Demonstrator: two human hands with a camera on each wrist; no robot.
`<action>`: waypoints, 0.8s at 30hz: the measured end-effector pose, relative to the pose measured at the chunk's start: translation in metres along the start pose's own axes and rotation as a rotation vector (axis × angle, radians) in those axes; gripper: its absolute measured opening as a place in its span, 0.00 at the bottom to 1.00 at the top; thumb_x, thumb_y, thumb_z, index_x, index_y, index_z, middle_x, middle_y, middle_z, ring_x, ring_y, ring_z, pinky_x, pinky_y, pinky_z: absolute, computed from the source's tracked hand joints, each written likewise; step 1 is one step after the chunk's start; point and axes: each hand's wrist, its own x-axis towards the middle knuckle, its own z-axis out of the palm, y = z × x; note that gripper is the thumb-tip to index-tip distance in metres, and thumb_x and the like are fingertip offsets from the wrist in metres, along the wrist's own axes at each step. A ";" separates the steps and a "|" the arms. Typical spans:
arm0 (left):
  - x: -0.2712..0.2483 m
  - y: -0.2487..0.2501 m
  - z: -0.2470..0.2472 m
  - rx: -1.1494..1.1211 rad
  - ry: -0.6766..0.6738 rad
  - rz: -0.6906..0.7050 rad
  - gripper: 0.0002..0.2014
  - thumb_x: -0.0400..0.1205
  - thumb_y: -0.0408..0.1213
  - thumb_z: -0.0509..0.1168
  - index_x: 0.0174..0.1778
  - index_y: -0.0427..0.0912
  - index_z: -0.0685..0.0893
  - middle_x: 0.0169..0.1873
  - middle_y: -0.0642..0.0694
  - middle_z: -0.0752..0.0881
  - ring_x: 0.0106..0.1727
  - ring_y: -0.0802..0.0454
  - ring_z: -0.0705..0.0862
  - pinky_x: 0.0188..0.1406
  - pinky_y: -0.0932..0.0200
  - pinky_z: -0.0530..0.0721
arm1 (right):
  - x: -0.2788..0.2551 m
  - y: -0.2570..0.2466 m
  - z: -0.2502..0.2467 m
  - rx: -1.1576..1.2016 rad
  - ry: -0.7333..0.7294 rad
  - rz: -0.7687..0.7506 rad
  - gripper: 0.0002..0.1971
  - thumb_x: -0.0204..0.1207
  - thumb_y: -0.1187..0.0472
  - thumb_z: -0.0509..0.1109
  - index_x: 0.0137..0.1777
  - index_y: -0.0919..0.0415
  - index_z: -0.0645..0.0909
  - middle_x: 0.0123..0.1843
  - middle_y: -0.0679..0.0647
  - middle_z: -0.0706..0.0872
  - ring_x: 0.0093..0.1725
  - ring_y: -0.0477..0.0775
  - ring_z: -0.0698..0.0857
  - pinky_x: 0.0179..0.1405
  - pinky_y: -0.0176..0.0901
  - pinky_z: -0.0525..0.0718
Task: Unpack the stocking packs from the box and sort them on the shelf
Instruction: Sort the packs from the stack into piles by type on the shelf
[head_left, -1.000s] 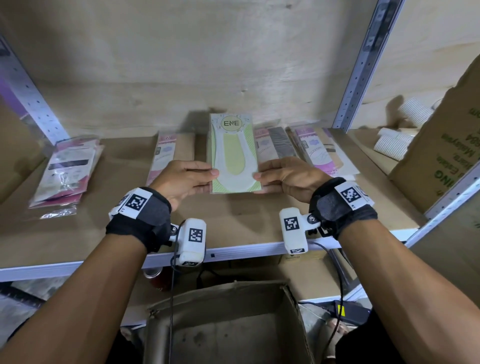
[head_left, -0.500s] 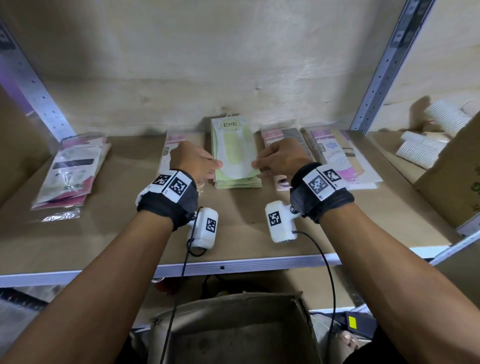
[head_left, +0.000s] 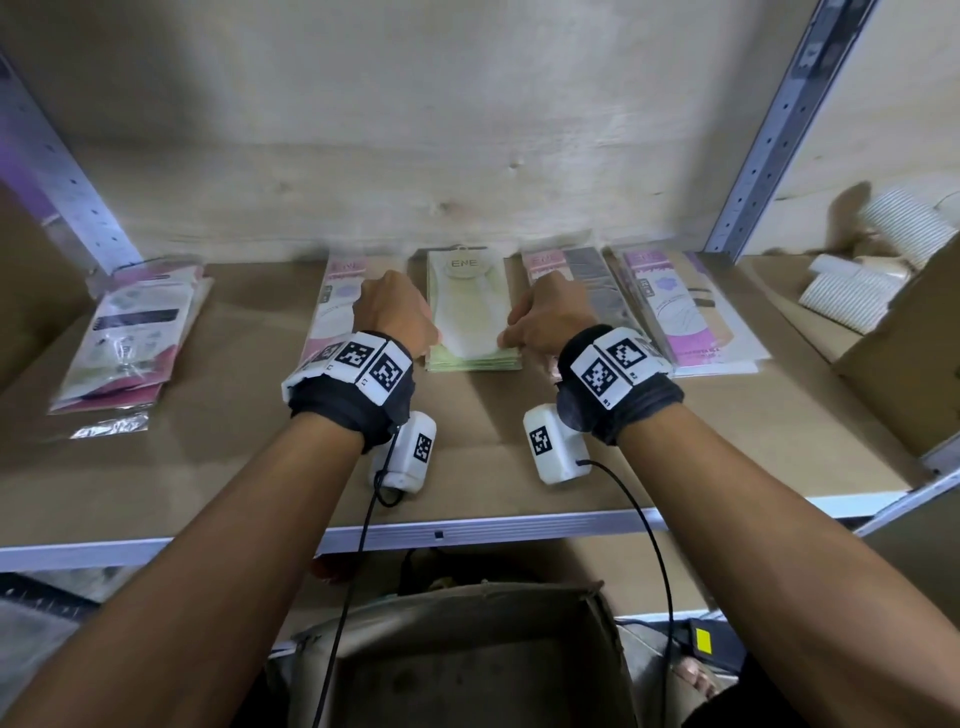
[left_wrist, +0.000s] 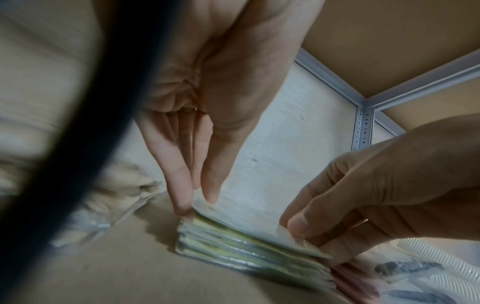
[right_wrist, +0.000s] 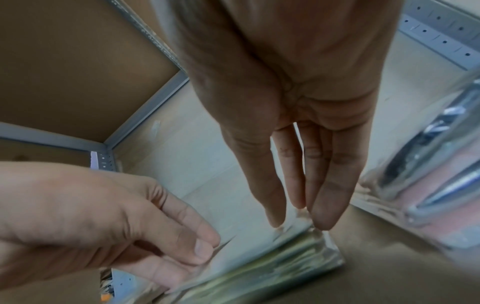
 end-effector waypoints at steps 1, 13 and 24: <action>0.000 0.000 0.000 0.000 0.003 0.001 0.13 0.74 0.28 0.78 0.54 0.33 0.90 0.54 0.33 0.90 0.54 0.37 0.90 0.58 0.46 0.89 | 0.000 -0.001 0.001 -0.003 0.001 0.005 0.21 0.64 0.61 0.86 0.55 0.69 0.89 0.57 0.62 0.90 0.58 0.57 0.88 0.60 0.50 0.88; 0.000 -0.005 -0.003 0.010 0.012 0.072 0.11 0.75 0.28 0.76 0.53 0.33 0.91 0.52 0.33 0.90 0.54 0.37 0.90 0.60 0.47 0.88 | 0.003 0.002 0.003 -0.053 0.001 -0.011 0.20 0.63 0.61 0.86 0.53 0.69 0.89 0.55 0.62 0.90 0.56 0.59 0.88 0.58 0.51 0.88; 0.006 -0.095 -0.115 -0.121 0.384 0.069 0.08 0.76 0.33 0.70 0.46 0.38 0.94 0.46 0.40 0.93 0.54 0.40 0.90 0.60 0.48 0.87 | -0.016 -0.075 0.036 0.179 -0.130 -0.285 0.04 0.70 0.67 0.78 0.44 0.66 0.90 0.40 0.60 0.92 0.40 0.60 0.90 0.50 0.54 0.91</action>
